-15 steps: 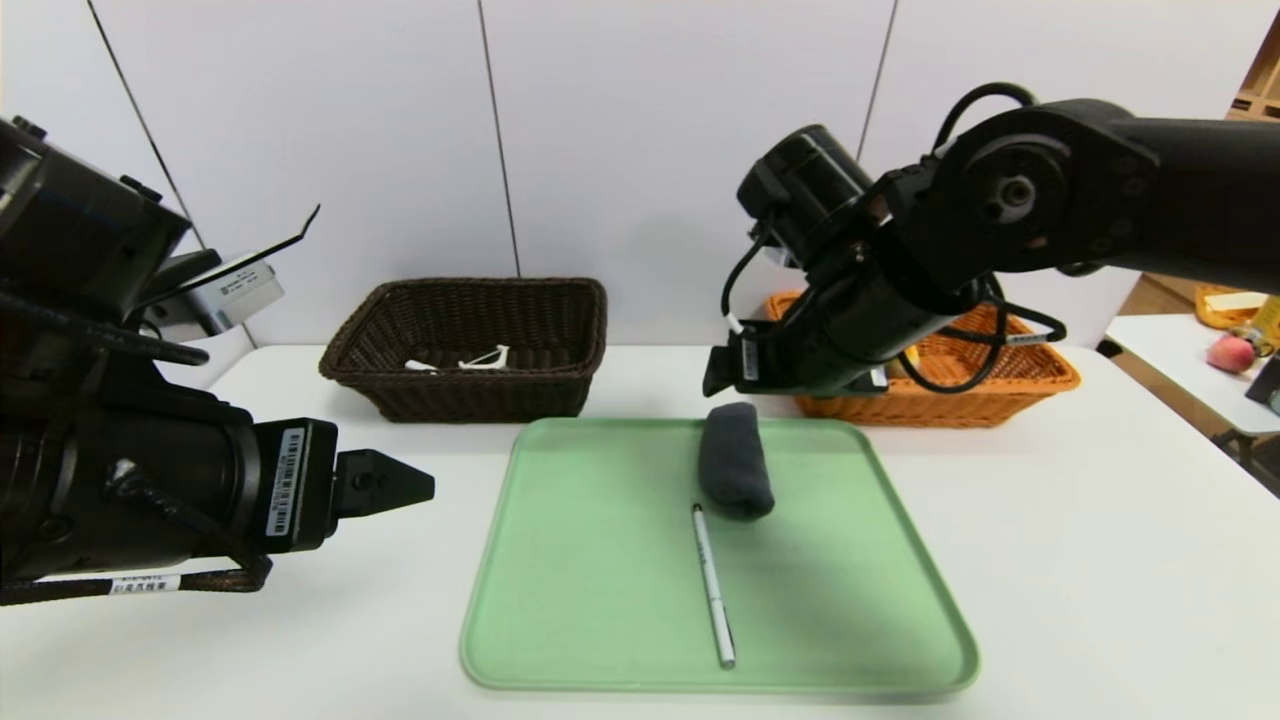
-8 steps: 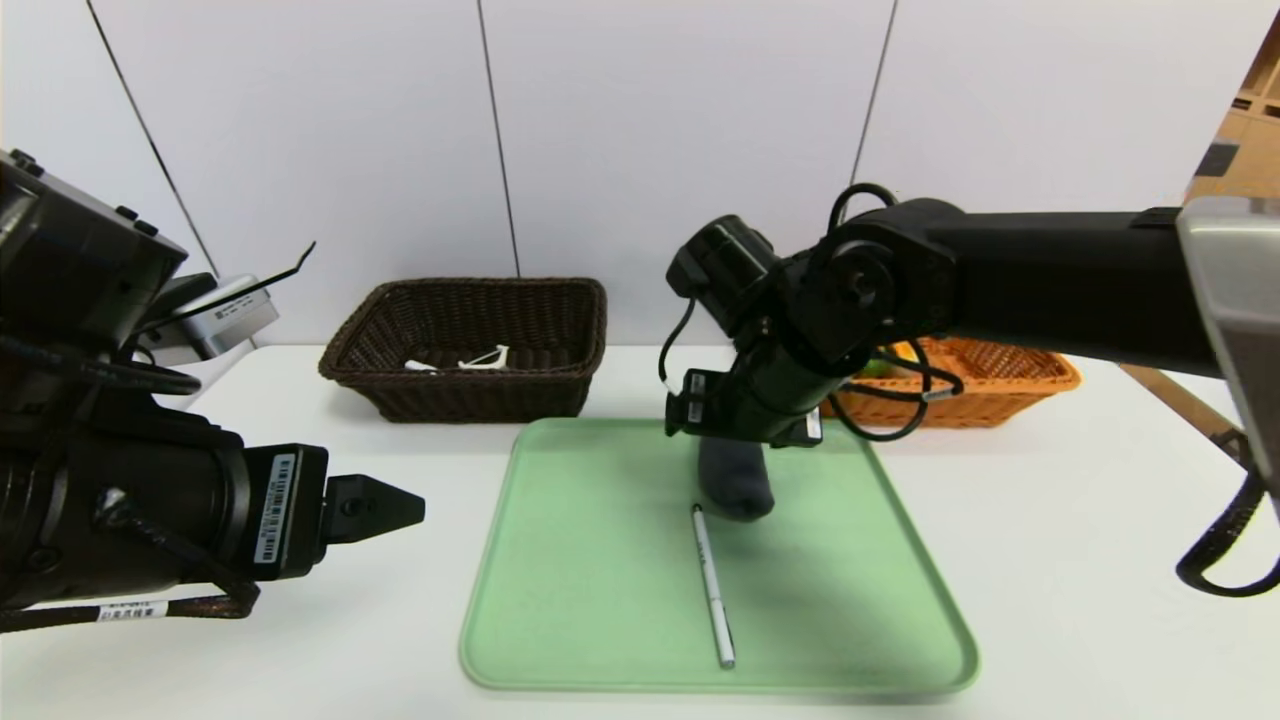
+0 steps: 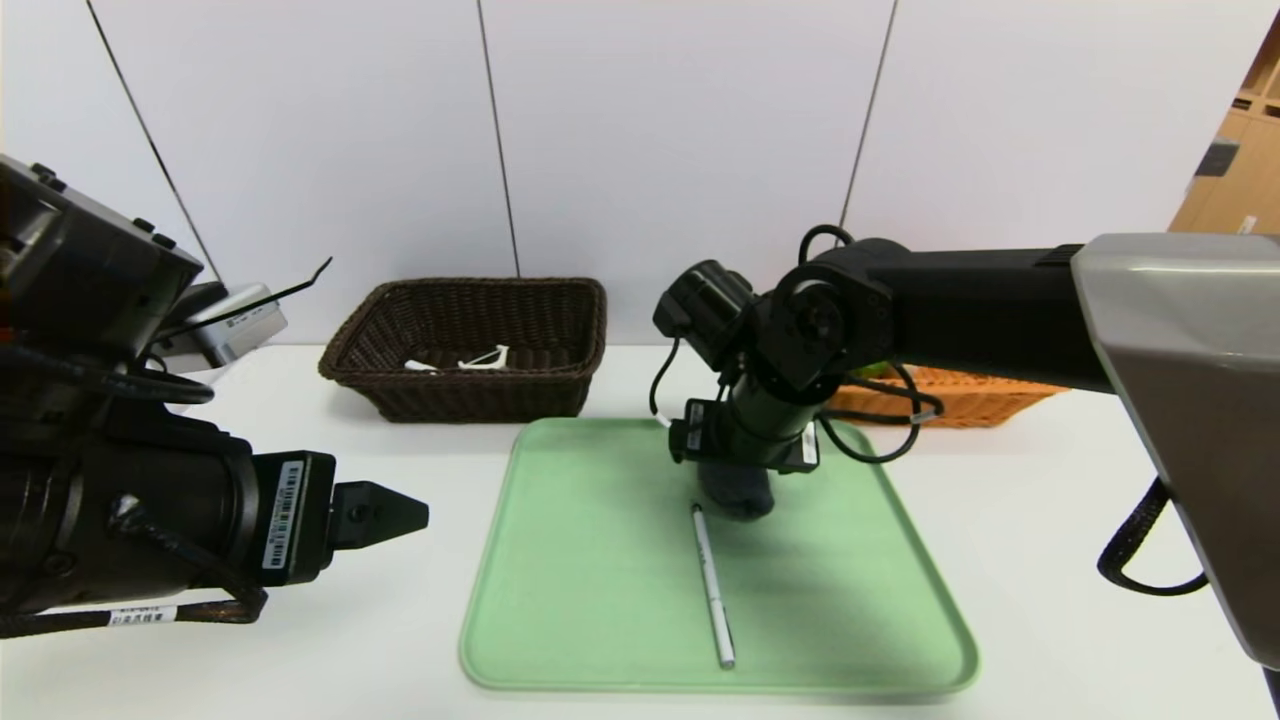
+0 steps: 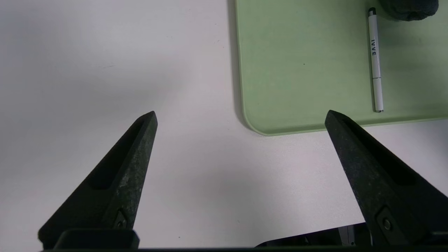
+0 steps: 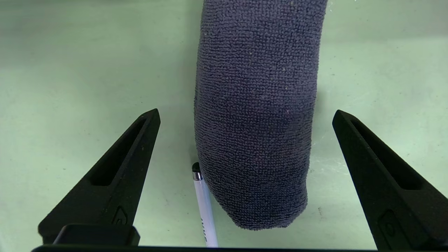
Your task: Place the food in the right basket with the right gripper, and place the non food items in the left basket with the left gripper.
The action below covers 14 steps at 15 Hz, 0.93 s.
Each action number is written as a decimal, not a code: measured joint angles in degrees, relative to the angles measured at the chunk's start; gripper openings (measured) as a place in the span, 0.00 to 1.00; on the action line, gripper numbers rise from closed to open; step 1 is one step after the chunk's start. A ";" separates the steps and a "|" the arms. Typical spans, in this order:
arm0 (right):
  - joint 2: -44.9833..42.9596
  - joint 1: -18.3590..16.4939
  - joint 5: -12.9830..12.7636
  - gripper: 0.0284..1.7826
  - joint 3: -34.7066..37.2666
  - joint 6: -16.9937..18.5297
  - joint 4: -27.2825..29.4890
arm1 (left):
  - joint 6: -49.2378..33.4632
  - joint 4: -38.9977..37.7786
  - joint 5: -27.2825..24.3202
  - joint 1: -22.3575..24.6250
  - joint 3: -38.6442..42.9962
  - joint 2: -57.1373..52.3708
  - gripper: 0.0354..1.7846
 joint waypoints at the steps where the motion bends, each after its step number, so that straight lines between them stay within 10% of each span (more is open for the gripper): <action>1: 0.16 -0.11 0.00 0.95 0.00 0.06 -0.01 | 0.02 0.00 0.00 0.00 0.04 0.06 0.94; 7: 1.77 -0.72 0.11 0.95 0.00 0.20 -0.56 | -0.09 0.02 0.00 0.04 0.80 0.09 0.94; 14: 1.62 -1.07 0.02 0.41 0.00 0.04 -0.30 | -0.18 0.09 -0.02 0.06 1.68 -0.09 0.94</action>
